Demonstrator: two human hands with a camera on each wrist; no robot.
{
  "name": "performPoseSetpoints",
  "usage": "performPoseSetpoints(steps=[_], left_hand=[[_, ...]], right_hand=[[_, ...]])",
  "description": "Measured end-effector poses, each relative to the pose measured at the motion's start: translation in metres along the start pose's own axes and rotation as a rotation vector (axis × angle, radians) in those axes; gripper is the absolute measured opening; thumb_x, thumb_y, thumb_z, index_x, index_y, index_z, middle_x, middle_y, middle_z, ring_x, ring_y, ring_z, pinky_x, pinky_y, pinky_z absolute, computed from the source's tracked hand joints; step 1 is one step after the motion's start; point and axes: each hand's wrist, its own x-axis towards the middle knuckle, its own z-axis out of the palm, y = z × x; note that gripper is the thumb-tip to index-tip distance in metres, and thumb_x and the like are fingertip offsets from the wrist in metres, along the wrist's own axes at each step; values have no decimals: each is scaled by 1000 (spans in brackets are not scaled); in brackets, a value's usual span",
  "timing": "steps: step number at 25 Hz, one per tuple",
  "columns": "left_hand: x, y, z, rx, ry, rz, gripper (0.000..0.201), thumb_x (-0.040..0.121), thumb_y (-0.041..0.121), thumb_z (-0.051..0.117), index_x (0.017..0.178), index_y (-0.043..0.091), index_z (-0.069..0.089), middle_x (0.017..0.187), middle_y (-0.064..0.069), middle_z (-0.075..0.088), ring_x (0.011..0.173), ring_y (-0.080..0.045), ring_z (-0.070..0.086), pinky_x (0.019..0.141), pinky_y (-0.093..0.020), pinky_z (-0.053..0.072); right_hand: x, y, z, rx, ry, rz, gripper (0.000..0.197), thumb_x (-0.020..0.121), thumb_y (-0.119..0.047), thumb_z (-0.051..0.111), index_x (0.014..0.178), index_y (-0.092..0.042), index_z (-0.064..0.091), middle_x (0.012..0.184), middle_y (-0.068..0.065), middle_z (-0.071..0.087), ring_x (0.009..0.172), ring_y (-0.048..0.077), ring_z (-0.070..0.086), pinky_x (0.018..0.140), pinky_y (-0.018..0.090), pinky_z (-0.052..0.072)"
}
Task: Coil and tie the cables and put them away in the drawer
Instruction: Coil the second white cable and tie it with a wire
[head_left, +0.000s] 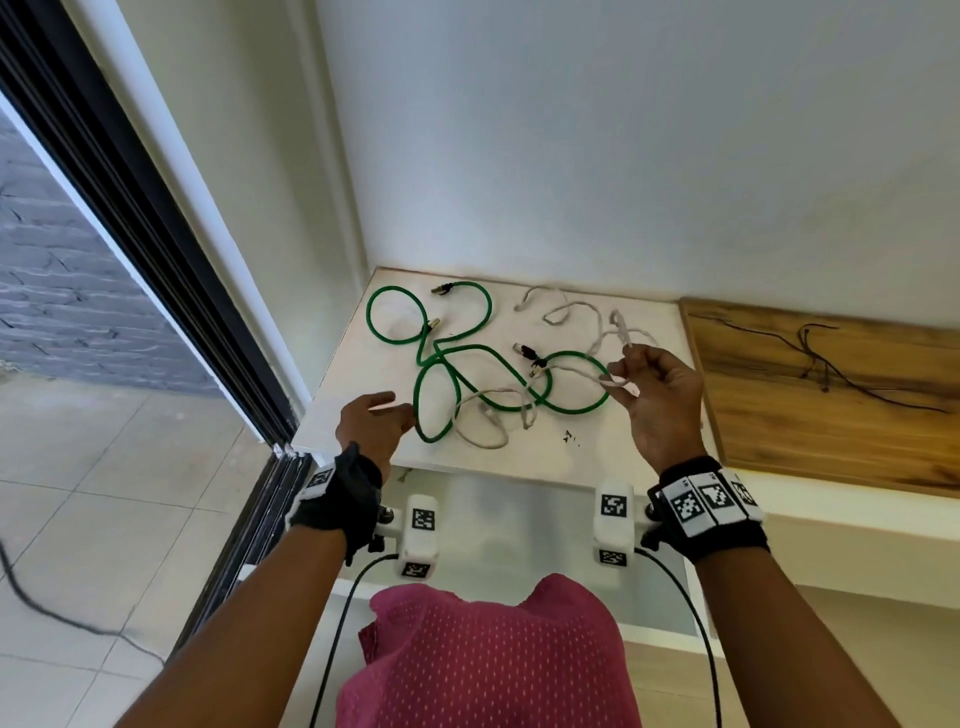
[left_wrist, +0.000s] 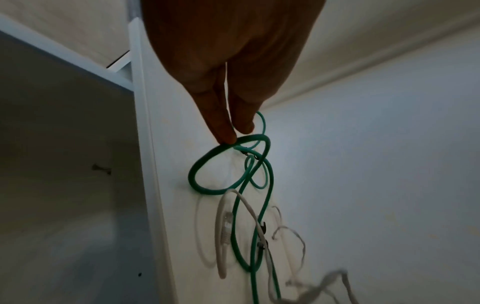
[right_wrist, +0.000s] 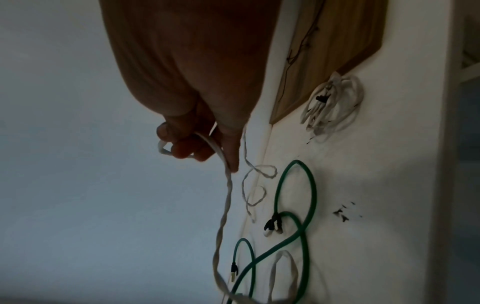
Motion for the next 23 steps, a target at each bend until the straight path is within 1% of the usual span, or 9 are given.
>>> performPoseSetpoints(steps=[4,6,8,10,11,13,16,20,23], left_hand=[[-32,14,12,337,129,434,24,85,17,68,108,11,67,107,-8,65,87,-23,62,81,-28,45],[-48,16,17,417,71,498,30,86,28,68,111,10,66,108,-9,63,91,-23,60,82,-28,43],[-58,12,21,544,-58,374,54,81,41,73,122,8,59,116,-12,61,106,-26,57,91,-33,44],[-67,10,26,581,-230,119,76,75,47,76,132,5,49,127,-14,55,112,-28,55,88,-37,49],[-74,11,28,507,-328,-18,75,75,46,77,131,5,50,128,-13,56,107,-27,57,80,-35,51],[-92,19,30,196,-506,-215,48,81,36,73,118,8,62,120,-12,65,93,-22,61,75,-32,50],[-114,39,26,-116,-549,-161,24,88,24,67,110,16,70,105,-4,71,90,-19,61,76,-29,46],[-145,63,7,-249,-561,-3,34,89,10,62,120,24,63,101,-6,72,87,-19,62,79,-34,47],[-163,67,-8,-282,-567,75,47,88,2,60,126,29,58,104,-9,71,86,-20,62,78,-34,48]], right_hand=[[-5,-12,11,31,-120,-29,7,95,-5,53,91,-7,59,68,3,61,72,18,61,91,54,51],[-6,-30,20,90,-155,-65,9,95,-3,53,88,-8,58,67,3,60,71,17,60,90,54,52],[-10,-52,28,194,-194,-94,6,91,-4,56,88,-9,56,68,5,59,71,17,61,88,54,53],[-14,-72,35,291,-221,-124,3,91,-6,57,92,-9,56,70,7,57,74,19,60,87,56,53],[-18,-80,37,323,-221,-134,4,93,-5,54,93,-9,56,70,7,57,75,20,61,87,56,52],[-29,-95,37,384,-201,-141,9,97,-4,49,94,-10,55,68,6,58,74,18,62,88,57,52],[-50,-111,24,465,-186,-147,13,98,-4,46,93,-11,55,68,4,60,72,15,63,89,57,51],[-87,-112,-1,492,-148,-119,3,89,-10,55,90,-12,55,66,1,61,69,14,63,87,56,52],[-106,-95,-23,471,-53,-39,9,81,-15,60,87,-11,55,64,4,58,71,17,63,79,53,56]])
